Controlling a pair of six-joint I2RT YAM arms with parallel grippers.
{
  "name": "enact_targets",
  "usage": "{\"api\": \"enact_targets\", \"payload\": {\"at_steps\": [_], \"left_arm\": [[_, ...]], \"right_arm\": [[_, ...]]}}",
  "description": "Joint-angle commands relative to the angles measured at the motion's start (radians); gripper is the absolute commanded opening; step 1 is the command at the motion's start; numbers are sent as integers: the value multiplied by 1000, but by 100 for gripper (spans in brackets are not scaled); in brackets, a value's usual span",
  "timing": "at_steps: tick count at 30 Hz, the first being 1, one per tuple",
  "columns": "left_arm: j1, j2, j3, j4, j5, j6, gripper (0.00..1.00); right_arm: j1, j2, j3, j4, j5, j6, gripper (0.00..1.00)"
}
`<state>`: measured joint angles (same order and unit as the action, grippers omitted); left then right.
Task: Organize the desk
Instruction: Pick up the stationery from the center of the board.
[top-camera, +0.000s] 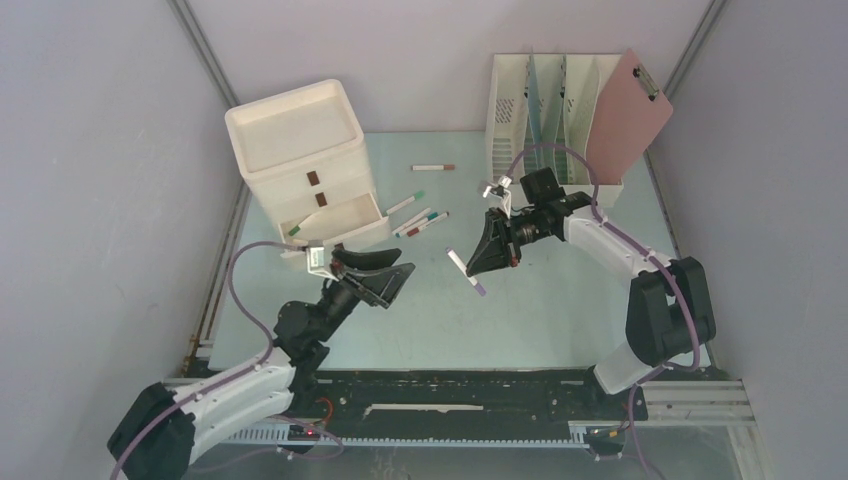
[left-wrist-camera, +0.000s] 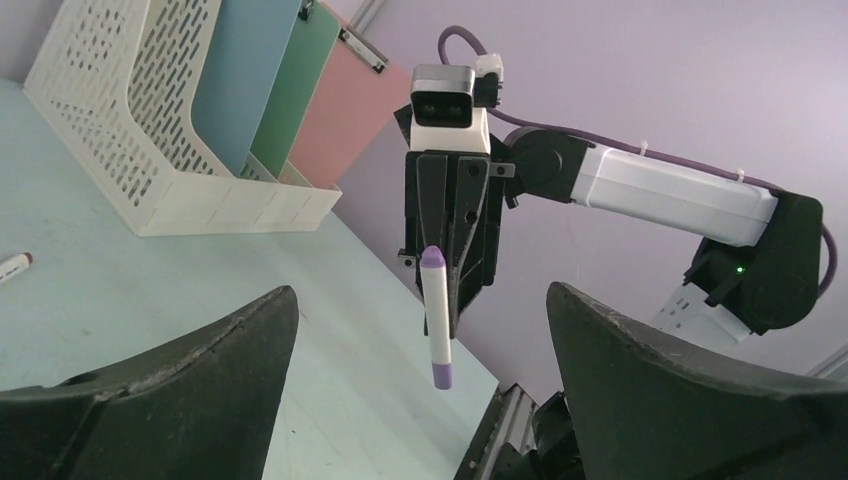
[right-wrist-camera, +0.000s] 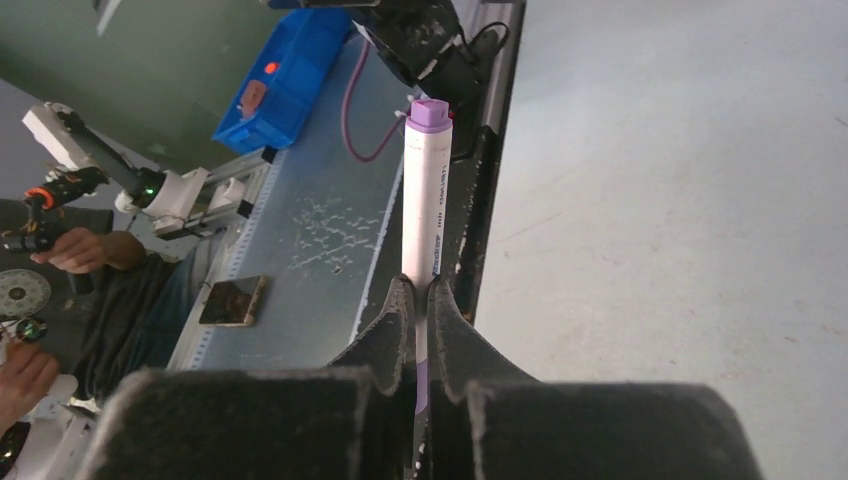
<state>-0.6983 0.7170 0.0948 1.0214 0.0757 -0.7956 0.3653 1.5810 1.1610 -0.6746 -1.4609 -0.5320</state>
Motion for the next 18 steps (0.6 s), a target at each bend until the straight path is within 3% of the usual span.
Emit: {"api": "enact_targets", "payload": {"at_steps": [1, 11, 18], "left_arm": [[-55, 127, 80, 168, -115, 59, 100], [-190, 379, 179, 336, -154, 73, 99], [-217, 503, 229, 366, -175, 58, 84]], "right_arm": [[10, -30, 23, 17, -94, 34, 0], [15, -37, 23, 18, -95, 32, 0], [20, -27, 22, 7, -95, 16, 0]]}}
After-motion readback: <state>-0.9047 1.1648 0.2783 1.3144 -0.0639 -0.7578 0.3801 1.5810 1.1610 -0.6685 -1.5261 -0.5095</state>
